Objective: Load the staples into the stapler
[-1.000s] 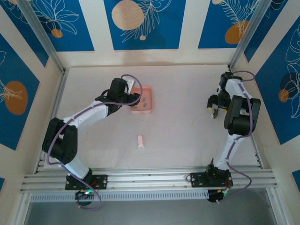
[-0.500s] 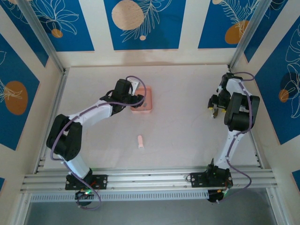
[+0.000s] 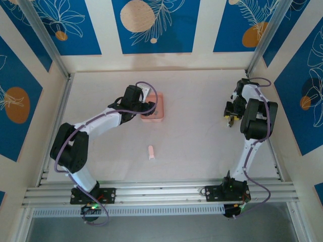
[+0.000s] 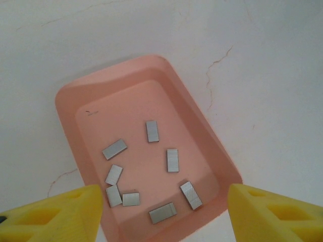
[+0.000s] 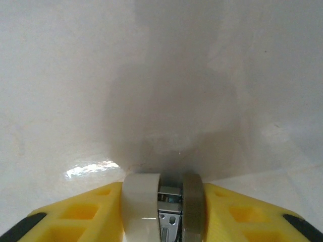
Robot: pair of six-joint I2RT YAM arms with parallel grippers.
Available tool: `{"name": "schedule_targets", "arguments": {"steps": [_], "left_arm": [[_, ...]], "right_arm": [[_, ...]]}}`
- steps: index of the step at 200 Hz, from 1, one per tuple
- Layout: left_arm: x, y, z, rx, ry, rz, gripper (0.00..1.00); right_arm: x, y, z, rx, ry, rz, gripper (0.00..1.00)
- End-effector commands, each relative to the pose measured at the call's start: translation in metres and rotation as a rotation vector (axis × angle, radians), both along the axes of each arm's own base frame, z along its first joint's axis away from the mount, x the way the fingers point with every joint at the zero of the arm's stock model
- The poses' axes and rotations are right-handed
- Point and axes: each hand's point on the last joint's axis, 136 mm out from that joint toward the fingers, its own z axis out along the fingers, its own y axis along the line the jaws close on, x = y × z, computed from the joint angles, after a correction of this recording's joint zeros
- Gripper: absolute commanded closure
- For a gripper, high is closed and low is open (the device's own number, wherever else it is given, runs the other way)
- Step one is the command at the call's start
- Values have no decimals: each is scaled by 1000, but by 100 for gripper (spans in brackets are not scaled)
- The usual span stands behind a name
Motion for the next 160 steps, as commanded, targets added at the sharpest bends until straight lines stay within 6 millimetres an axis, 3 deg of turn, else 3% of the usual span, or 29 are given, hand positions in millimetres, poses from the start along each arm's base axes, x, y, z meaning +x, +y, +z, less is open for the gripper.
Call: {"name": "schedule_targets", "arguments": {"steps": [1, 39, 82, 118, 160], "left_arm": [[-2, -10, 12, -22, -23, -9, 34], [-3, -14, 21, -71, -44, -6, 38], [-11, -31, 32, -143, -67, -66, 40], [-25, -50, 38, -227, -39, -155, 43], [-38, -67, 38, -278, -4, -220, 47]], "right_arm": [[1, 8, 3, 40, -5, -3, 64], [5, 18, 30, 78, -118, -37, 69], [7, 58, 74, 249, -335, -103, 73], [-2, 120, 107, 473, -511, -127, 74], [-22, 207, 131, 589, -638, -43, 74]]}}
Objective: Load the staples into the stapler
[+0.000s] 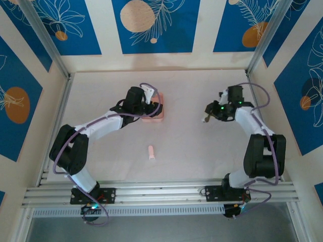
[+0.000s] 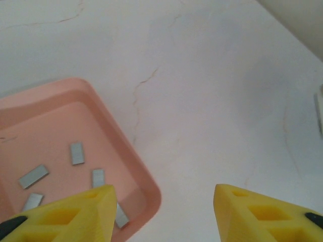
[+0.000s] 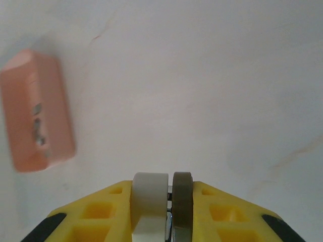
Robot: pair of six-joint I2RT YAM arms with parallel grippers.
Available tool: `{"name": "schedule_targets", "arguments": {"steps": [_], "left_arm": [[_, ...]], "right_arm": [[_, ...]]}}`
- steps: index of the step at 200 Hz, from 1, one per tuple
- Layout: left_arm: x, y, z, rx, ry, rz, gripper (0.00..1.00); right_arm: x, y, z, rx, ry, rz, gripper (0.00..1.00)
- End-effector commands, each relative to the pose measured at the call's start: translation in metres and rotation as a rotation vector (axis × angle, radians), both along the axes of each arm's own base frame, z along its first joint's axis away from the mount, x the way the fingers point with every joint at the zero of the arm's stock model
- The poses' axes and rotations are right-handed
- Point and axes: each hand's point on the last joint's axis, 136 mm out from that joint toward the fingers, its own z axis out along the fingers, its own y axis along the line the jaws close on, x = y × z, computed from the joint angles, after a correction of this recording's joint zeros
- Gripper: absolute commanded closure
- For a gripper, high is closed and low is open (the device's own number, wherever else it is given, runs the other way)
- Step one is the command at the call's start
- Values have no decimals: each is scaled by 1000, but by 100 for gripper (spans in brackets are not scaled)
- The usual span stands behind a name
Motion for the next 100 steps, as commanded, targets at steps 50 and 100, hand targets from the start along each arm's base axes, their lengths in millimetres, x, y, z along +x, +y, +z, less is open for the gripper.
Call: {"name": "schedule_targets", "arguments": {"steps": [50, 100], "left_arm": [[-38, -38, 26, -115, -52, -171, 46], [-50, -43, 20, -127, -39, -203, 46]], "right_arm": [[-20, 120, 45, 355, -188, 41, 74], [-23, 142, 56, 371, -216, 50, 74]]}}
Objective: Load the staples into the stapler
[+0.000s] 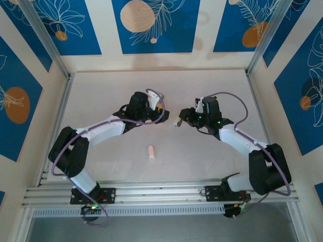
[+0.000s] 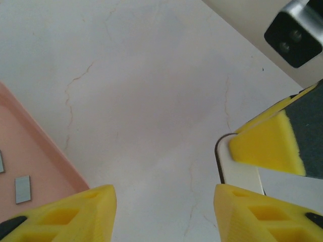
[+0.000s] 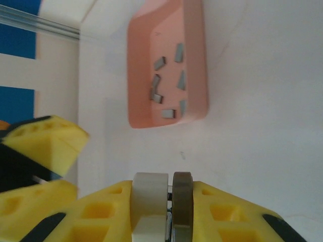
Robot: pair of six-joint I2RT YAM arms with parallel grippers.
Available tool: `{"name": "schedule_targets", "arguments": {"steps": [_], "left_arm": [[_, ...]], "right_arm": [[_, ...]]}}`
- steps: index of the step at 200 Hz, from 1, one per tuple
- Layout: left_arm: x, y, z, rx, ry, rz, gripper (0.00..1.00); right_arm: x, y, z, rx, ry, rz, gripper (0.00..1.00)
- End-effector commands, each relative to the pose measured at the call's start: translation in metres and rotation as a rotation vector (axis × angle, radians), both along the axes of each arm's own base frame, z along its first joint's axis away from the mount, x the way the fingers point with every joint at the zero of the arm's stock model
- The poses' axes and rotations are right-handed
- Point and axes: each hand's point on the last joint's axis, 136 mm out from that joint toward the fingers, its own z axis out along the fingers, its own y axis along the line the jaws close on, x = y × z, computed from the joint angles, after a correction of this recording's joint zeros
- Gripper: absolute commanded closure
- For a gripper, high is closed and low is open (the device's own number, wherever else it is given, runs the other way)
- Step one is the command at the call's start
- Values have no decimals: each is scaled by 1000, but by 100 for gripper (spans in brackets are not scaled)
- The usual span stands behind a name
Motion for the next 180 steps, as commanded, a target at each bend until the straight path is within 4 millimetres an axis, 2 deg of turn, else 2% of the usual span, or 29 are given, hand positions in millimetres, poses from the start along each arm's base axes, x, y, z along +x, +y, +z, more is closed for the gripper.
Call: {"name": "schedule_targets", "arguments": {"steps": [1, 53, 127, 180], "left_arm": [[-11, -8, 18, -52, -36, -40, 46], [-13, -15, 21, -84, -41, -56, 46], [-14, -22, 13, -99, -30, -82, 46], [-15, -27, 7, -119, -7, -104, 48]], "right_arm": [[10, 9, 27, 61, -69, -35, 74], [19, 14, 35, 121, -61, -66, 74], [24, 28, 49, 200, -46, -30, 74], [22, 24, 59, 185, -68, -50, 74]]}}
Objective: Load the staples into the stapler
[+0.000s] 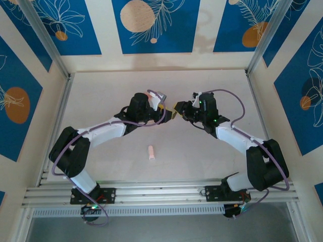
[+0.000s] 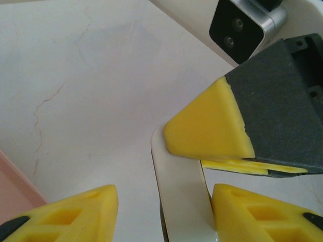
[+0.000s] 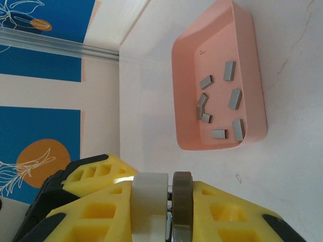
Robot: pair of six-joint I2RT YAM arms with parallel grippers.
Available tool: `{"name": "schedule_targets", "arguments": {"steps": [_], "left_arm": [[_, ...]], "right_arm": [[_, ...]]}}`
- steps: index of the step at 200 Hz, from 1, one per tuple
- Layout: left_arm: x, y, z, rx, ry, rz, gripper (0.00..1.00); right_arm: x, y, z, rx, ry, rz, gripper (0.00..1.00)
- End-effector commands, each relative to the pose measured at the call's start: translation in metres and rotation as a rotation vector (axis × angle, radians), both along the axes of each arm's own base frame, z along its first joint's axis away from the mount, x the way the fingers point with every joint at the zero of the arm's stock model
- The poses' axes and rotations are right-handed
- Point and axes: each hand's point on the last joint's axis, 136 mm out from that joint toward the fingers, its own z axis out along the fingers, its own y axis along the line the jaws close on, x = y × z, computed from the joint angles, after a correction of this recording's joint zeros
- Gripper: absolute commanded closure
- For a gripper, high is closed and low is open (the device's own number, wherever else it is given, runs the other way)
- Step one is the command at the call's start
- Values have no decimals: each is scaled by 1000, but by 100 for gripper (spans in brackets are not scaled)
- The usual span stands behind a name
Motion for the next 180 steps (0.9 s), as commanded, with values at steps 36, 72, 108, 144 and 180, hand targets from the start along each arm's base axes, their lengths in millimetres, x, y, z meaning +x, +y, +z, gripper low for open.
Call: {"name": "schedule_targets", "arguments": {"steps": [36, 72, 108, 144, 180], "left_arm": [[-9, -17, -6, -71, 40, -71, 48], [-10, -21, -5, -93, 52, -82, 53], [-10, -21, -5, -85, 49, -82, 72], [-11, -19, -1, -77, 28, -88, 81], [-13, -16, 5, -111, -31, -104, 88]], "right_arm": [[2, 1, 33, 14, -79, -4, 74], [3, 1, 37, 12, -92, -2, 74], [4, 2, 45, 16, -115, 3, 74], [2, 2, 53, 5, -162, 21, 71], [-4, -7, 69, -69, -301, 40, 50]]}}
